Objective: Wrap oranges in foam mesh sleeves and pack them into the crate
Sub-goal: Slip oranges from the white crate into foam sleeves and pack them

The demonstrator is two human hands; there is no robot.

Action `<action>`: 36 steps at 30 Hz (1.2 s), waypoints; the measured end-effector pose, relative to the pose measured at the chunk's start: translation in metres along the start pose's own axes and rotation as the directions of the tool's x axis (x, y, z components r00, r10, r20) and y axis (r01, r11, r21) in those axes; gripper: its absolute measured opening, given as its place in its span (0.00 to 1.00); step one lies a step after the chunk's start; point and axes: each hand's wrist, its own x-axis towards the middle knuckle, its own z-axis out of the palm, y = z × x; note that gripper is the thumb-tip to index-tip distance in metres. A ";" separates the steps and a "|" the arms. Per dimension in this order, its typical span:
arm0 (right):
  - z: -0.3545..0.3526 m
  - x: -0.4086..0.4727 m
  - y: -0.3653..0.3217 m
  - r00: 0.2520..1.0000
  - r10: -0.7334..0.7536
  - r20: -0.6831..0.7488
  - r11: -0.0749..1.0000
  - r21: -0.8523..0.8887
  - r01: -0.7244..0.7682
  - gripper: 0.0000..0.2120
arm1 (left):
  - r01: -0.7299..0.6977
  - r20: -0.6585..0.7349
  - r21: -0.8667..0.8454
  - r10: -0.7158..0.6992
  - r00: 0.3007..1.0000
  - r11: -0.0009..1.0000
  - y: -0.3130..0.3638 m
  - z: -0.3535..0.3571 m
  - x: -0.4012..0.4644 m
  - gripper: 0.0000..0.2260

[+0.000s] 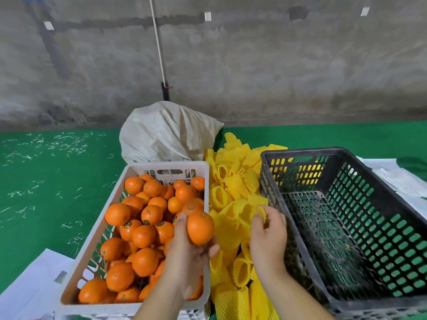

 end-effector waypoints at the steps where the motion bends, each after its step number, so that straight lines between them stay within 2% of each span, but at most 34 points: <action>1: -0.003 0.004 0.000 0.998 -0.022 -0.056 1.000 -0.008 0.021 0.05 | 0.015 0.038 -0.044 -0.013 0.999 0.999 0.000 0.006 -0.002 0.30; 4: -0.009 0.007 0.001 0.986 -0.145 -0.081 0.989 -0.044 0.141 0.06 | -0.019 0.159 -0.043 0.026 0.987 0.999 -0.006 0.017 -0.004 0.36; 6: -0.008 0.004 0.002 0.978 -0.207 0.006 0.973 -0.106 0.206 0.10 | -0.010 0.191 0.018 0.006 0.982 1.000 -0.013 0.026 -0.003 0.36; 9: -0.004 -0.003 0.000 0.972 -0.137 0.189 0.988 -0.040 0.147 0.17 | -0.067 0.348 0.102 0.028 0.937 0.993 -0.023 0.026 -0.004 0.33; 11: -0.006 -0.002 -0.002 0.955 -0.146 0.260 0.986 -0.045 0.163 0.17 | -0.127 0.392 0.125 0.068 0.918 0.984 -0.029 0.023 -0.003 0.32; 13: -0.012 0.002 -0.005 0.939 -0.195 0.284 0.971 -0.079 0.226 0.12 | -0.186 0.312 0.140 0.135 0.940 0.972 -0.031 0.020 0.001 0.33; 14: -0.015 0.004 -0.008 0.936 -0.188 0.297 0.976 -0.046 0.211 0.12 | -0.217 0.258 0.151 0.173 0.951 0.965 -0.032 0.019 0.003 0.33; 17: -0.019 -0.002 -0.014 0.915 -0.152 0.374 0.988 0.031 0.152 0.14 | -0.285 0.121 0.181 0.266 0.956 0.941 -0.032 0.019 0.007 0.31; 20: -0.010 -0.026 -0.016 0.890 -0.267 0.369 0.962 0.046 0.269 0.20 | -0.318 -0.021 0.238 0.332 0.943 0.918 -0.033 0.021 0.007 0.31; 22: -0.007 -0.036 -0.016 0.885 -0.334 0.325 0.941 0.065 0.332 0.23 | -0.334 0.049 0.133 0.330 0.943 0.933 -0.030 0.024 0.010 0.28; 24: -0.010 -0.030 -0.016 0.893 -0.335 0.299 0.941 0.051 0.335 0.22 | -0.338 0.237 0.064 0.315 0.919 0.939 -0.034 0.012 0.011 0.37; 25: -0.013 -0.024 -0.015 0.894 -0.331 0.302 0.940 0.024 0.340 0.21 | -0.308 0.267 0.093 0.275 0.924 0.947 -0.035 0.010 0.016 0.42; 26: -0.016 -0.018 -0.016 0.891 -0.328 0.313 0.937 -0.012 0.349 0.20 | -0.327 0.306 0.175 0.264 0.915 0.929 -0.038 0.011 0.018 0.42; 28: -0.022 -0.012 -0.019 0.876 -0.349 0.333 0.917 -0.071 0.393 0.18 | -0.427 0.357 0.287 0.318 0.878 0.857 -0.045 0.005 0.015 0.33; 30: -0.026 -0.013 -0.022 0.840 -0.417 0.347 0.876 -0.094 0.474 0.14 | -0.470 0.232 0.318 0.413 0.881 0.824 -0.050 0.000 0.016 0.28; 33: -0.029 -0.028 -0.021 0.730 -0.531 0.431 0.794 -0.047 0.606 0.13 | -0.488 0.047 0.286 0.496 0.867 0.825 -0.049 0.004 0.021 0.23; 34: -0.028 -0.033 -0.020 0.714 -0.528 0.459 0.798 -0.020 0.603 0.15 | -0.481 0.003 0.257 0.497 0.868 0.838 -0.050 0.005 0.023 0.23; 36: -0.025 -0.034 -0.019 0.744 -0.479 0.466 0.846 0.019 0.532 0.19 | -0.463 -0.030 0.203 0.478 0.878 0.863 -0.051 0.008 0.023 0.24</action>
